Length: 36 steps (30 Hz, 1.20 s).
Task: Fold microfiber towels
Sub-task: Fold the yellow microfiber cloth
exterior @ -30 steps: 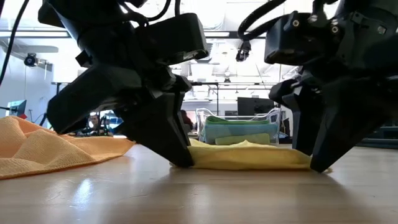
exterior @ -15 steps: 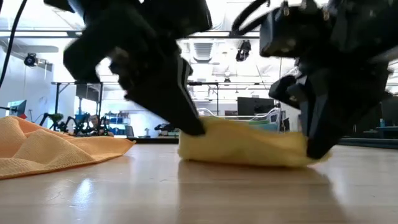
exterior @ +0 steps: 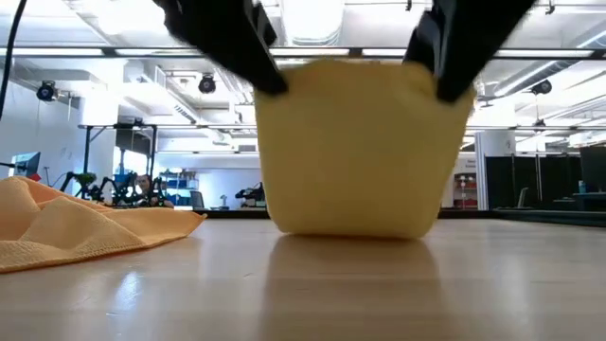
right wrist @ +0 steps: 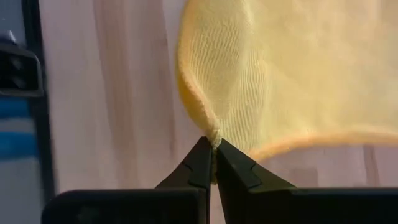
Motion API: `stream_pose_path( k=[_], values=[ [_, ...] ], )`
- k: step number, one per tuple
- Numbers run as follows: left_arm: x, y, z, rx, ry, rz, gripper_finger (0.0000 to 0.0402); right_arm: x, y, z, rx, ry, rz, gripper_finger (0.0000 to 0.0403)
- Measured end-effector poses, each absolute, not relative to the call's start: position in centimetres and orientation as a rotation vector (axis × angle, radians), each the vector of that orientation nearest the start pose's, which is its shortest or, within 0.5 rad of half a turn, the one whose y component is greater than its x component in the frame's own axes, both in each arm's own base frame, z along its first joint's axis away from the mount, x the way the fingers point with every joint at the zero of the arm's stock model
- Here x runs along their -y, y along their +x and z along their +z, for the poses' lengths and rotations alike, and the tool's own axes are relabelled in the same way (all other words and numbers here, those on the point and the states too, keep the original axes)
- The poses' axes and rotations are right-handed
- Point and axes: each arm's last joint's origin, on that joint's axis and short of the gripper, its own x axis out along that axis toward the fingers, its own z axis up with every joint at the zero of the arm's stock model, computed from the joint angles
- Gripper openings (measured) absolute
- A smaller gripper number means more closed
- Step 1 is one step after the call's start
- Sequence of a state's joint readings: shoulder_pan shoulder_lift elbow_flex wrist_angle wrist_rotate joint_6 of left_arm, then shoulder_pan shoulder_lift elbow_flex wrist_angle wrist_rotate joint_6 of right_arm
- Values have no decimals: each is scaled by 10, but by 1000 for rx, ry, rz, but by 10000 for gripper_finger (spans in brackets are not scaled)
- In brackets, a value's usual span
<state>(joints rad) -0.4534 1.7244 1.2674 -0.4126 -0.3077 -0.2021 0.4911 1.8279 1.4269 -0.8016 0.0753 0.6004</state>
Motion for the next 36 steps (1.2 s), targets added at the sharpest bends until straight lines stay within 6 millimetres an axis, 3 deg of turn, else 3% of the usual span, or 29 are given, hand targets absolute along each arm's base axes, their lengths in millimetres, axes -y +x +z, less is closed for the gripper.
stream_pose_path(
  k=[5, 7, 16, 22, 31, 36],
  values=[
    [148, 324, 263, -751, 106, -60, 0, -173, 328, 248, -1200, 264, -140, 9],
    [144, 323, 262, -759, 120, -42, 0, -166, 328, 248, -1187, 254, -228, 9],
    [116, 335, 224, -894, 177, 74, 0, -115, 341, 217, -1232, 285, -427, 9],
    [94, 342, 200, -979, 174, 142, 0, -96, 347, 202, -1234, 308, -459, 9],
    [72, 346, 193, -1003, 146, 197, 0, -67, 348, 181, -1225, 343, -516, 9],
    [65, 348, 193, -1007, 133, 211, 0, -58, 349, 180, -1226, 358, -537, 9]
  ],
)
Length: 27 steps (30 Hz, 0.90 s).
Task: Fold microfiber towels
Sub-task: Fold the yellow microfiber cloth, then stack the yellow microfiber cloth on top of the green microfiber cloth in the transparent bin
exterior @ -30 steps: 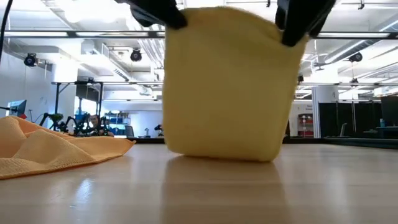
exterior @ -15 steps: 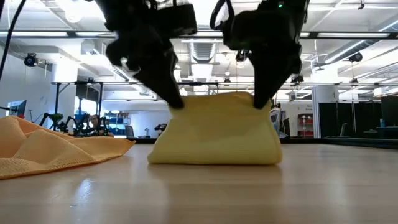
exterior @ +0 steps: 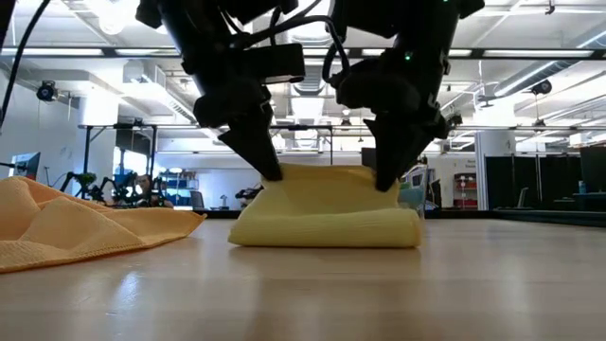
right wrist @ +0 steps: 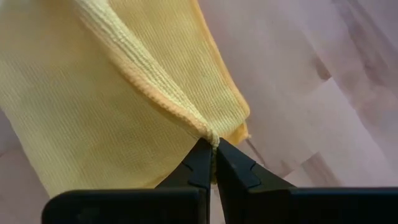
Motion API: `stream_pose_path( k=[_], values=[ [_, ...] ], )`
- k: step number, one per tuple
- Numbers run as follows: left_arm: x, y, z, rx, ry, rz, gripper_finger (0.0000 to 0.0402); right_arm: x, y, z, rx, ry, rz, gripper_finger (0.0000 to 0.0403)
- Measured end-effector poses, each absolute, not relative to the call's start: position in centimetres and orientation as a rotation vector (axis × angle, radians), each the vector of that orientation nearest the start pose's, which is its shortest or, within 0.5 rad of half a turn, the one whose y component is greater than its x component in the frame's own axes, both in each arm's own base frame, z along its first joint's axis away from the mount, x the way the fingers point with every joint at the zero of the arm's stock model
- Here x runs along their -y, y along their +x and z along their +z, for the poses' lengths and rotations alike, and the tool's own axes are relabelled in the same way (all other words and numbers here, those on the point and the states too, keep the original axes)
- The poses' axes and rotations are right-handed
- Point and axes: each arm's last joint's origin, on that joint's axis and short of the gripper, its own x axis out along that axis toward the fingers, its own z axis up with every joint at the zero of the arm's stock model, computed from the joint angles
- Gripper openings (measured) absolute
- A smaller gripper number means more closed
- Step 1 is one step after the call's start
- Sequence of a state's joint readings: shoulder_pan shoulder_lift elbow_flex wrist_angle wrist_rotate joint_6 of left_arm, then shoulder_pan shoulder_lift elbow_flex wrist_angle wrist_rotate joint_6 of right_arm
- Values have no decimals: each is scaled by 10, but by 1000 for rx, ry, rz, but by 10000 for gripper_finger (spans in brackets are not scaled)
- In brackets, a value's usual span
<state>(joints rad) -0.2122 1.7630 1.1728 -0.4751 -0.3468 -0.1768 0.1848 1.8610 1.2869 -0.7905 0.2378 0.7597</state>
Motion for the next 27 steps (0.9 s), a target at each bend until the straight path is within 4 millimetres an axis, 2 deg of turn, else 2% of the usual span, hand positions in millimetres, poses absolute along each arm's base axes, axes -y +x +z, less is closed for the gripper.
stream_pose_path(
  k=[8, 21, 27],
  values=[
    [64, 348, 193, -1010, 149, 203, 12, -57, 349, 180, -1228, 360, -541, 17],
    [54, 352, 195, -988, 184, 209, 101, -48, 348, 181, -1214, 331, -604, 109],
    [47, 348, 206, -1041, 170, 238, 125, -45, 337, 195, -1250, 321, -604, 132]
  ],
)
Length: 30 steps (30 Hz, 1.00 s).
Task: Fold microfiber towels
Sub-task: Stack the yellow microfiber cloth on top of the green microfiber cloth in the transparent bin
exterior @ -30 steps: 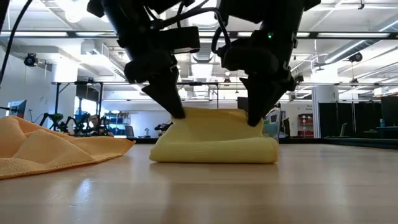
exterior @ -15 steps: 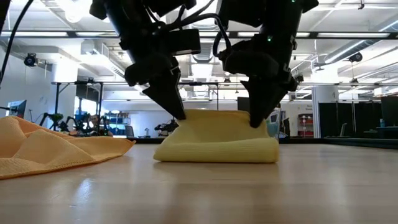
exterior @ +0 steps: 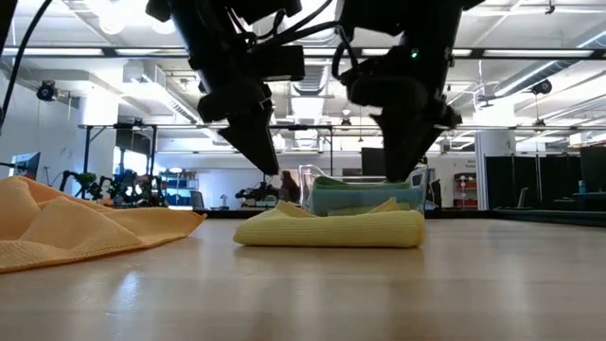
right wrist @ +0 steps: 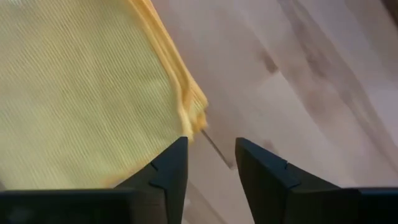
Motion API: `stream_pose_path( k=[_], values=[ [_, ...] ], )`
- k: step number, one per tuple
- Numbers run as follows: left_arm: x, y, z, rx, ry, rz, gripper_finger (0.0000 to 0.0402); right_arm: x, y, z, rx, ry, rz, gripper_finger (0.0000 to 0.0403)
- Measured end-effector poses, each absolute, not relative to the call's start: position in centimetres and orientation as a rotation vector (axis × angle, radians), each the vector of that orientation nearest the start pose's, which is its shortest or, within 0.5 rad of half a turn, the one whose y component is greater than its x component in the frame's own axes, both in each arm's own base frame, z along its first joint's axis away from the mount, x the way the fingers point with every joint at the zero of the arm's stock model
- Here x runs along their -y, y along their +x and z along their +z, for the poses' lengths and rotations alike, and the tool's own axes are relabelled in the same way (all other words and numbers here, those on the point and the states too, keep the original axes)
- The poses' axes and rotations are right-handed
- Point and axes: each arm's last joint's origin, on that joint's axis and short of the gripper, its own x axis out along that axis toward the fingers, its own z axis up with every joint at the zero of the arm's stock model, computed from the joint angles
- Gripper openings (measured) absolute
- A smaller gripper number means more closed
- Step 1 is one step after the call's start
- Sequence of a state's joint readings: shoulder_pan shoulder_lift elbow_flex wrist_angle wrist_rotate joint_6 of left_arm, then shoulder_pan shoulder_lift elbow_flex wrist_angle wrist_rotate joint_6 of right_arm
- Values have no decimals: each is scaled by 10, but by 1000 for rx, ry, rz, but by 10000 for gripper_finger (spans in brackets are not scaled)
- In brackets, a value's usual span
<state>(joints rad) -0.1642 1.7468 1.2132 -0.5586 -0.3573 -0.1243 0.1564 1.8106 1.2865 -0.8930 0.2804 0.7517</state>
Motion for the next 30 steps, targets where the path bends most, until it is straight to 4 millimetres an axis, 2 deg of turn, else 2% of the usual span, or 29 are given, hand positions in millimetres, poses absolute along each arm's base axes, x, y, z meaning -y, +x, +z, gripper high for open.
stream_pose_path(
  k=[5, 10, 15, 19, 24, 30],
  values=[
    [49, 338, 221, -1089, 110, 220, 130, -53, 322, 214, -1258, 302, -571, 136],
    [70, 334, 223, -1088, 102, 101, 130, -69, 311, 222, -1255, 273, -488, 131],
    [97, 334, 220, -1032, 193, -13, 130, -90, 303, 216, -1255, 260, -448, 135],
    [111, 339, 214, -988, 198, -51, 130, -107, 305, 211, -1220, 250, -387, 148],
    [113, 341, 211, -980, 196, -52, 130, -124, 311, 207, -1151, 218, -291, 168],
    [113, 346, 209, -894, 211, -63, 130, -138, 322, 194, -1106, 77, -156, 186]
  ],
)
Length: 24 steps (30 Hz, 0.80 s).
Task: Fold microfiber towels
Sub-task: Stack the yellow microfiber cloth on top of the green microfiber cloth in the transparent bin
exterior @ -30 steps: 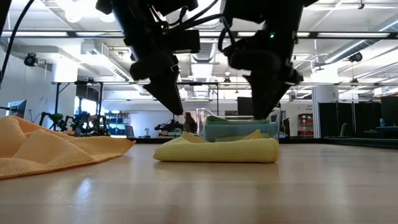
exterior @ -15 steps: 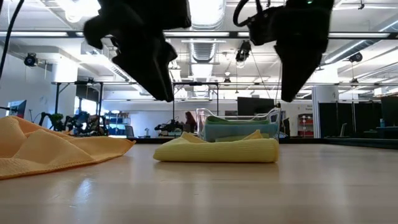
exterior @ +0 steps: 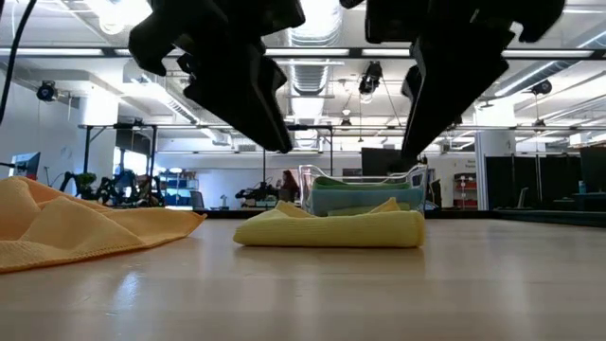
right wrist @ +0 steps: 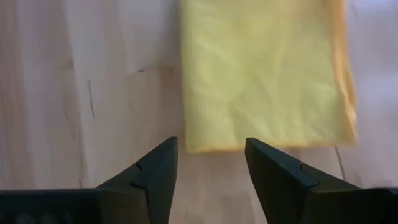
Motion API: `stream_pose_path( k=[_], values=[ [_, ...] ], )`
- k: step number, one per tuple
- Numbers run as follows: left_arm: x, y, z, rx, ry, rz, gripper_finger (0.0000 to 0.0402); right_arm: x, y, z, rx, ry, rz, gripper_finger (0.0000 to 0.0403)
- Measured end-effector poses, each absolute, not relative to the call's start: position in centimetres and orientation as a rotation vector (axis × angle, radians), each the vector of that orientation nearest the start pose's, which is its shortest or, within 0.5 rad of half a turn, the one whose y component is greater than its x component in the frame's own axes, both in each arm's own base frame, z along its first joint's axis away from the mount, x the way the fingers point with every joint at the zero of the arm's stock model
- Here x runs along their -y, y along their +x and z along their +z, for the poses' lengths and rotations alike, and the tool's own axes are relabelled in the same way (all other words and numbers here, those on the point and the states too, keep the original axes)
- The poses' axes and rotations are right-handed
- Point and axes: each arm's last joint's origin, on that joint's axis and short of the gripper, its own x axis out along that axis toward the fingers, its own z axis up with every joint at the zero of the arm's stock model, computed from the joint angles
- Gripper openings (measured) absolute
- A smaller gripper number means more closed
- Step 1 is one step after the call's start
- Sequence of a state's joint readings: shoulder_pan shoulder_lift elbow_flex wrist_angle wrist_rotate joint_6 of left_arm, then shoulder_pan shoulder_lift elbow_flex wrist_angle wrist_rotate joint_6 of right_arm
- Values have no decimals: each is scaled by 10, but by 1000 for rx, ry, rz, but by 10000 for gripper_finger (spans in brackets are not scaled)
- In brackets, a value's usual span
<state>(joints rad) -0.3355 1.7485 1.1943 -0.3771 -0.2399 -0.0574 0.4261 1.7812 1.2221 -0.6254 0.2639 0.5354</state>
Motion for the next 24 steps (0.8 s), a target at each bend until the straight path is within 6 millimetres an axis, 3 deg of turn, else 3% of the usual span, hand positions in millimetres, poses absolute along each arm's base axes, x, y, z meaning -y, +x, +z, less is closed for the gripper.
stream_pose_path(
  k=[15, 24],
  values=[
    [112, 342, 195, -909, 219, -80, 130, -145, 337, 159, -1126, -16, -108, 187],
    [116, 352, 145, -1038, 251, -82, 130, -146, 343, 139, -1156, -20, -124, 187]
  ],
)
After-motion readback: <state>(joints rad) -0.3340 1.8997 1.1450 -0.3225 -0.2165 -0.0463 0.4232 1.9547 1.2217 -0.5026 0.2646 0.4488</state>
